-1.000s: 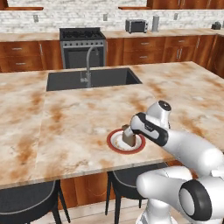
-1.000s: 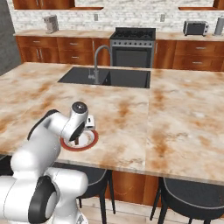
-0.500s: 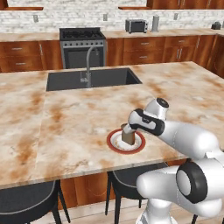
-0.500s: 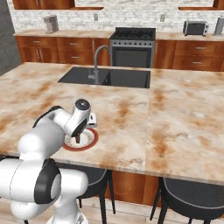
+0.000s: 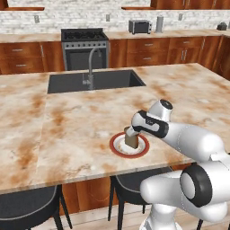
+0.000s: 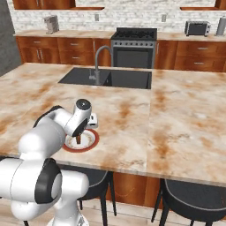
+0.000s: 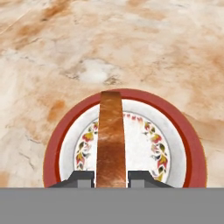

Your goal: Start the toaster. Once the lever pops up, take the bread to the plate on the dining counter.

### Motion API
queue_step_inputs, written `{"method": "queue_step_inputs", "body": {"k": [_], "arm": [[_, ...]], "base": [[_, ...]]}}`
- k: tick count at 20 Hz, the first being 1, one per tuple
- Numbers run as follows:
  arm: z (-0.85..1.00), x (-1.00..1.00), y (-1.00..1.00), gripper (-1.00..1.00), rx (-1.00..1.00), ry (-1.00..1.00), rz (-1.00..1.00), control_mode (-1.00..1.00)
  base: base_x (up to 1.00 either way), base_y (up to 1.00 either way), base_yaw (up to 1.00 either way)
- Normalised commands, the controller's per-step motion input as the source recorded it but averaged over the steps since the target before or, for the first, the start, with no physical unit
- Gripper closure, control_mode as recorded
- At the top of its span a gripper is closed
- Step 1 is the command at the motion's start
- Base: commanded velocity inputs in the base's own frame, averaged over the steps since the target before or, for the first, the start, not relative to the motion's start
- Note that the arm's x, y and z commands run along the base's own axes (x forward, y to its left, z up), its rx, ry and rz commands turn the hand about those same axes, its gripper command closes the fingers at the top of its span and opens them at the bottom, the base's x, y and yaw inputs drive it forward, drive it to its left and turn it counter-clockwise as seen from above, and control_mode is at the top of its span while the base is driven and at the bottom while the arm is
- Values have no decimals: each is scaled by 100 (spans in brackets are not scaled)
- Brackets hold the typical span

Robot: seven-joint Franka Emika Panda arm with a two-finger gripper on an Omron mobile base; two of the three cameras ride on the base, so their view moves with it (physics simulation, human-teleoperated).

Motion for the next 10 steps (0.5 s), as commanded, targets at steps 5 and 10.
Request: {"method": "queue_step_inputs", "body": {"k": [5, 10], "arm": [[-4, -4, 0, 100, 0, -2, 0, -100], [-4, -2, 0, 100, 0, -1, 0, -100]], "base": [[0, 0, 0], [0, 0, 0]]}}
